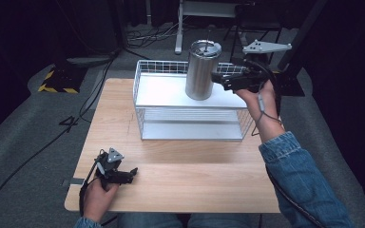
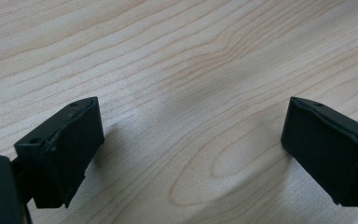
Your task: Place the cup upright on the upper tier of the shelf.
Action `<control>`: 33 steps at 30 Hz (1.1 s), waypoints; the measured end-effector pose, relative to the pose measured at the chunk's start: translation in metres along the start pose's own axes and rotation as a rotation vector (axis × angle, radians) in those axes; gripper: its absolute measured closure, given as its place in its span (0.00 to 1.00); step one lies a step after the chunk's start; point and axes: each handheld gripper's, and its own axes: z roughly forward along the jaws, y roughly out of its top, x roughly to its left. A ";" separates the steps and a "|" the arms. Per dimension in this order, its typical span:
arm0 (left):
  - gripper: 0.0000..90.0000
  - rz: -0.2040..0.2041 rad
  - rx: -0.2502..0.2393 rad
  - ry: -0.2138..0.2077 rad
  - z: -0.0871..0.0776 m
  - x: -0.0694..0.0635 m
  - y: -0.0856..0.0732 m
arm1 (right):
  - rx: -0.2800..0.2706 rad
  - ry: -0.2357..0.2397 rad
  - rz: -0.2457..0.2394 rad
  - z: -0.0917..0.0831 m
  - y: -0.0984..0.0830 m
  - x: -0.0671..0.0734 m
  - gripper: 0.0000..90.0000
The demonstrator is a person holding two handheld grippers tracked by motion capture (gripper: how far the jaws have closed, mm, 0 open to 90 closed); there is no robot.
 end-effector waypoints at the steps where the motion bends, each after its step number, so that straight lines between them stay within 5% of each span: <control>1: 0.07 -0.001 -0.001 0.000 0.000 0.000 0.000 | -0.002 0.006 0.002 -0.004 -0.002 0.001 0.00; 9: 0.07 0.007 0.002 0.004 -0.001 0.000 0.000 | -0.005 0.007 -0.019 -0.040 -0.018 0.005 0.00; 33: 0.07 0.007 0.002 0.003 -0.001 0.000 0.000 | 0.078 -0.040 -0.029 -0.094 -0.097 0.009 0.00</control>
